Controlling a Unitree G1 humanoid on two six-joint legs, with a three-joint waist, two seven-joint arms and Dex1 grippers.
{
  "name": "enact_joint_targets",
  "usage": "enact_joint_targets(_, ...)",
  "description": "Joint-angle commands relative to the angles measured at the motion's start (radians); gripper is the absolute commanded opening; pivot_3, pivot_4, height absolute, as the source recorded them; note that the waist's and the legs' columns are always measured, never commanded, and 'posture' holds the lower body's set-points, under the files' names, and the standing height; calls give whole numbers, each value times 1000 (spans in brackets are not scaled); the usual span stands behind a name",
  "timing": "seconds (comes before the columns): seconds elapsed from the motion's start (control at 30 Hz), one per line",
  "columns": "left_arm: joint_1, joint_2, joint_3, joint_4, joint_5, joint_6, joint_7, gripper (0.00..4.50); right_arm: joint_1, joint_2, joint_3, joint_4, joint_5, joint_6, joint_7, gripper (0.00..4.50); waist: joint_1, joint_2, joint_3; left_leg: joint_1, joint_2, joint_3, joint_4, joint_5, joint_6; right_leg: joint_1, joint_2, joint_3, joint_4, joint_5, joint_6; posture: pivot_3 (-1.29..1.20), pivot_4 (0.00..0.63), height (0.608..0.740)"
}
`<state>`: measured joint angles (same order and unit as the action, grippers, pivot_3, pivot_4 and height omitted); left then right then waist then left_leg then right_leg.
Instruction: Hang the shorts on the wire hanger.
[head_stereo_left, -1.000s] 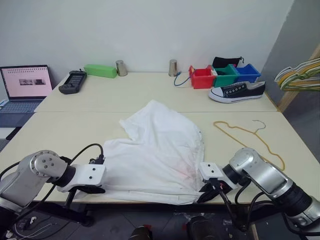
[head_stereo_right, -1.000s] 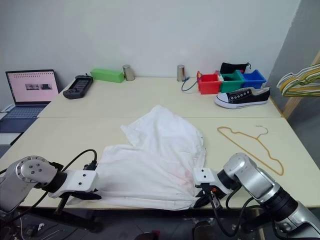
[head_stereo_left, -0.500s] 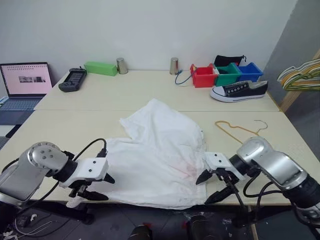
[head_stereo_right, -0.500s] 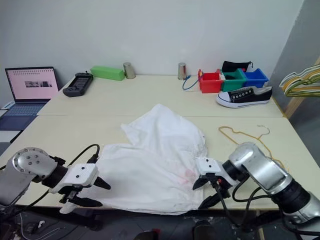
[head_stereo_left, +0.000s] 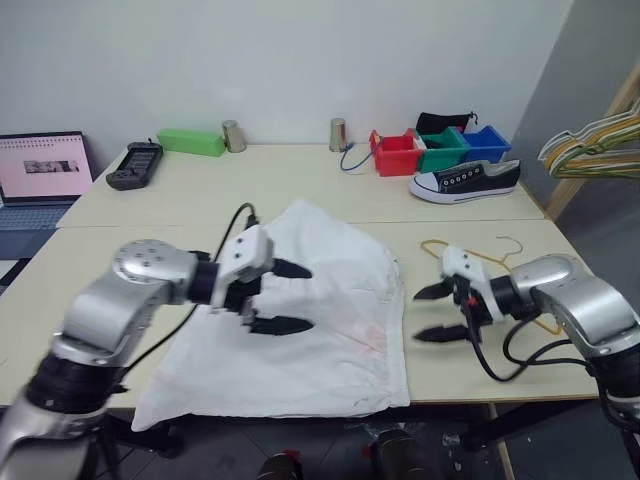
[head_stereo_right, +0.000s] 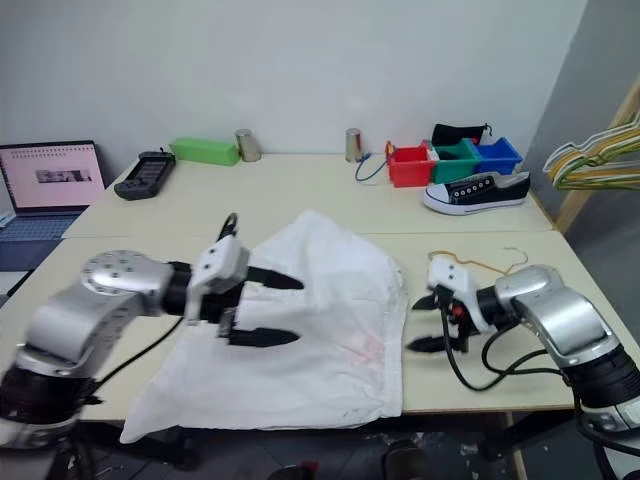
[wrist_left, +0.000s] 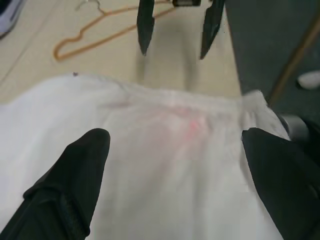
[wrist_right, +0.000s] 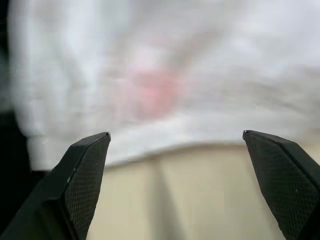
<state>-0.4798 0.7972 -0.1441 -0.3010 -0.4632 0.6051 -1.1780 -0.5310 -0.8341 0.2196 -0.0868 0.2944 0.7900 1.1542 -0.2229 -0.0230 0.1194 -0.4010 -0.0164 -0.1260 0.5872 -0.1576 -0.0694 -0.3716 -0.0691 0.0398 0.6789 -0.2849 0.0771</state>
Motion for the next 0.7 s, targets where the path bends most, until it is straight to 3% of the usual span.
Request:
enact_joint_targets(0.03,-60,-178,-42,5,76,-21,211,4477,-81,-1,-94,259,-95,-93,-173,4500,-13,0,0,0,0,1,1,0,0,0,0,1,0,1,2,-337,20,740)
enact_joint_targets(0.3,-123,-458,-153,178,210,-109,387,4477,-295,23,-81,856,-258,-343,-315,4500,-97,0,-3,-1,-5,4,5,0,0,4,-5,4,-5,5,9,-357,4,740)
enact_joint_targets(0.53,-72,-476,-179,154,228,-117,377,4477,-391,56,-57,1114,-328,-423,-247,4500,-195,12,-12,1,-5,5,5,0,0,5,-5,4,-4,5,10,-333,0,740)
enact_joint_targets(0.7,-49,-457,-163,137,226,-109,378,4477,-431,79,-60,1224,-371,-471,-263,4500,-209,14,-15,4,-5,6,5,0,1,10,-5,5,-4,4,11,-316,1,740)
